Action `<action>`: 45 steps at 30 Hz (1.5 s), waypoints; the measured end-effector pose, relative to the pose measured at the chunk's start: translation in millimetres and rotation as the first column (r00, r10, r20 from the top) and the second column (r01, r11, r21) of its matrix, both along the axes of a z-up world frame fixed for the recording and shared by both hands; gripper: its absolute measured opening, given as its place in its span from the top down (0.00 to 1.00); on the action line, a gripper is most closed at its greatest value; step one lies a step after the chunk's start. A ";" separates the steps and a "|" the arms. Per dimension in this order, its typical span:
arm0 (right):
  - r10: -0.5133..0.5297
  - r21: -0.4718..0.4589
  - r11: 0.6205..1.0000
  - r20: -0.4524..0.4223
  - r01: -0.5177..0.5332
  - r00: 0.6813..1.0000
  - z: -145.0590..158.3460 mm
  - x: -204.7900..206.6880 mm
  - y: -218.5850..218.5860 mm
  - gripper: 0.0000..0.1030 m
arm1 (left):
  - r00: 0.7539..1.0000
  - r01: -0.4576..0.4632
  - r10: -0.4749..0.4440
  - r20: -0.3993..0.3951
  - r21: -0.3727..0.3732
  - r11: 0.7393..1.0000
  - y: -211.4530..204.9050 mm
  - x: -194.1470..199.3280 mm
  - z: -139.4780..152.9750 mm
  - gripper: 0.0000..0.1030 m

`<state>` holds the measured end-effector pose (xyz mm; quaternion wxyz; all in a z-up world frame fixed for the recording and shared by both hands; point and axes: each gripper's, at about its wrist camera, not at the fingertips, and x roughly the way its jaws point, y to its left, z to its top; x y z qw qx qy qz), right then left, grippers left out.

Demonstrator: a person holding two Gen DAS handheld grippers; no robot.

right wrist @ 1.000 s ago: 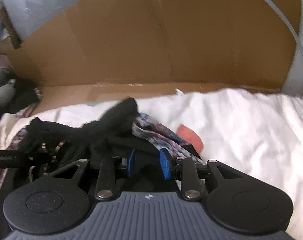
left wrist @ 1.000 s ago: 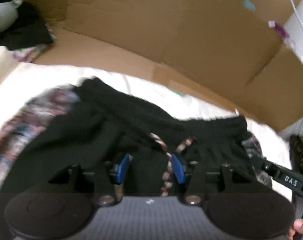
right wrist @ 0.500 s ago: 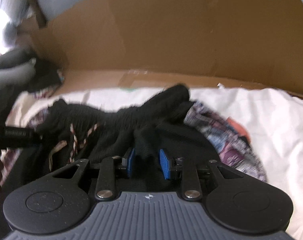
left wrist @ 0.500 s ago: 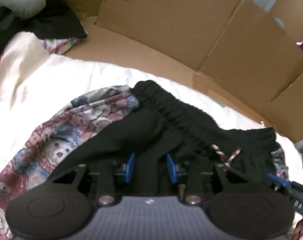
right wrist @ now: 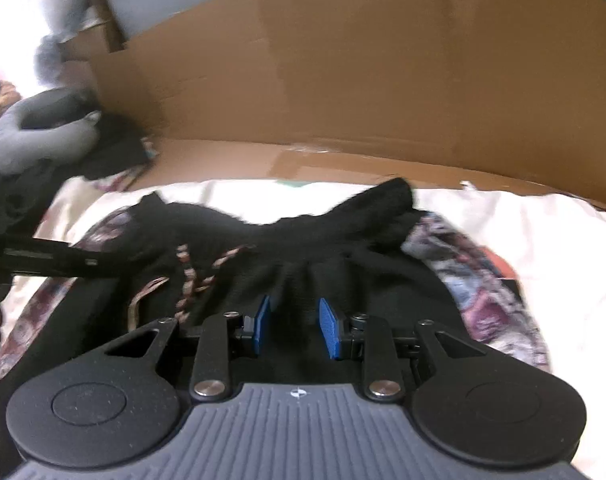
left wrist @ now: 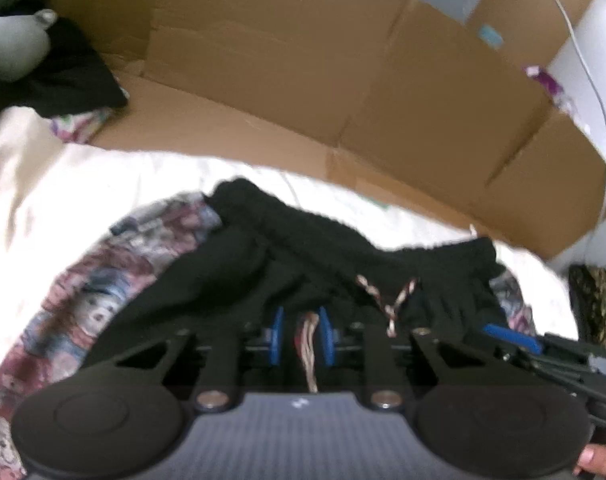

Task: Fold clothes
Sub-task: 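Lift the top layer with both tools and lay the shorts out flat, then open both tools and raise them off the flat shorts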

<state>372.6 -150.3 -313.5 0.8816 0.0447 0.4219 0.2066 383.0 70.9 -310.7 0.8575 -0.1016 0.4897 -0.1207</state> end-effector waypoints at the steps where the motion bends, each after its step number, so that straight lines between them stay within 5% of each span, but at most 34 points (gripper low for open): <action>1: 0.015 -0.005 1.000 -0.012 -0.015 1.000 -1.7 -1.6 4.0 0.67 | 1.000 -0.005 0.005 -0.020 0.007 1.000 -0.8 -0.7 -5.4 0.80; 8: 0.031 -0.061 0.997 -0.112 -0.038 0.993 -25.5 -26.9 7.0 0.67 | 0.997 -0.010 0.010 -0.076 0.006 1.000 7.9 -13.1 -22.4 0.84; 27: 0.110 -0.114 0.985 -0.155 -0.129 0.982 -19.3 -112.6 -7.3 0.67 | 0.990 0.064 -0.058 -0.125 0.044 0.997 4.4 -82.0 -10.4 0.82; 40: 0.166 -0.110 0.976 -0.186 -0.189 0.968 -16.1 -177.3 -15.9 0.54 | 0.983 0.062 -0.054 -0.174 0.041 0.997 12.6 -127.1 -7.8 0.69; 45: 0.165 -0.154 0.969 -0.182 -0.194 0.969 -12.4 -199.8 -13.0 0.52 | 0.985 0.032 -0.023 -0.168 0.053 0.998 18.5 -139.4 3.2 0.56</action>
